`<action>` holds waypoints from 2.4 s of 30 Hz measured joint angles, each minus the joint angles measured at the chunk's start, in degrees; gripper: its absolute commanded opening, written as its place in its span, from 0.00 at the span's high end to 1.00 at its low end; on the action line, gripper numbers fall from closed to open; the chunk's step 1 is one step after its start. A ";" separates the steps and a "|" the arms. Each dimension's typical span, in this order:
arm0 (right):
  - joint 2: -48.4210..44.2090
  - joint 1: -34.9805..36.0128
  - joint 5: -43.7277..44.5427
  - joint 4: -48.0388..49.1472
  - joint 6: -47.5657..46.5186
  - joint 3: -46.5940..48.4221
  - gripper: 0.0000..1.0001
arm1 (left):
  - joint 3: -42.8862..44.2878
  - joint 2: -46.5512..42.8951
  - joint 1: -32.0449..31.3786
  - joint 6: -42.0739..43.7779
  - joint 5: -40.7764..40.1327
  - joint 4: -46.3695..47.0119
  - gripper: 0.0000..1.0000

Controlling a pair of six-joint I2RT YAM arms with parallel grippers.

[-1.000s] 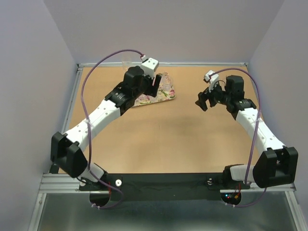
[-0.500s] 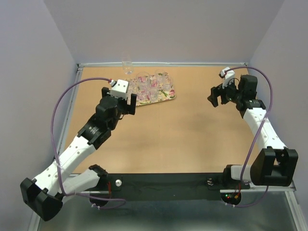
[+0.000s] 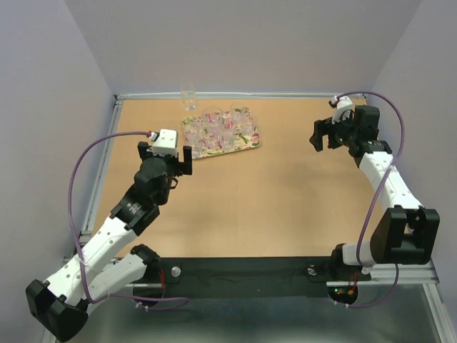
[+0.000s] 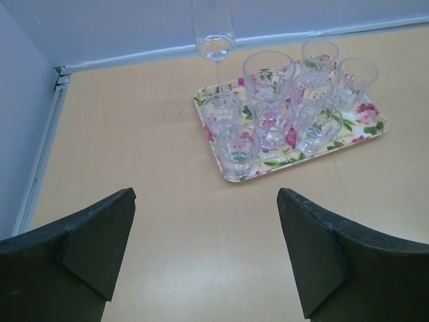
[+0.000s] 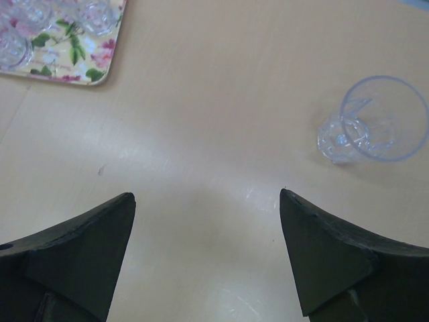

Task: Place the glasses into the tray
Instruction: Grab a glass with a robot arm

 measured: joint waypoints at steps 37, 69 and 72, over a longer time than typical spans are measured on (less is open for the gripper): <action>30.60 -15.78 6.14 0.42 32.28 24.98 0.19 | -0.15 -2.62 0.11 -0.35 0.09 0.96 0.01; 42.01 -15.72 6.64 0.07 33.38 30.40 0.96 | -0.17 -2.62 0.74 -0.35 0.04 1.03 0.01; 42.01 -15.72 5.18 0.00 31.56 30.40 1.00 | -0.17 -2.62 0.74 -0.35 0.02 1.03 0.01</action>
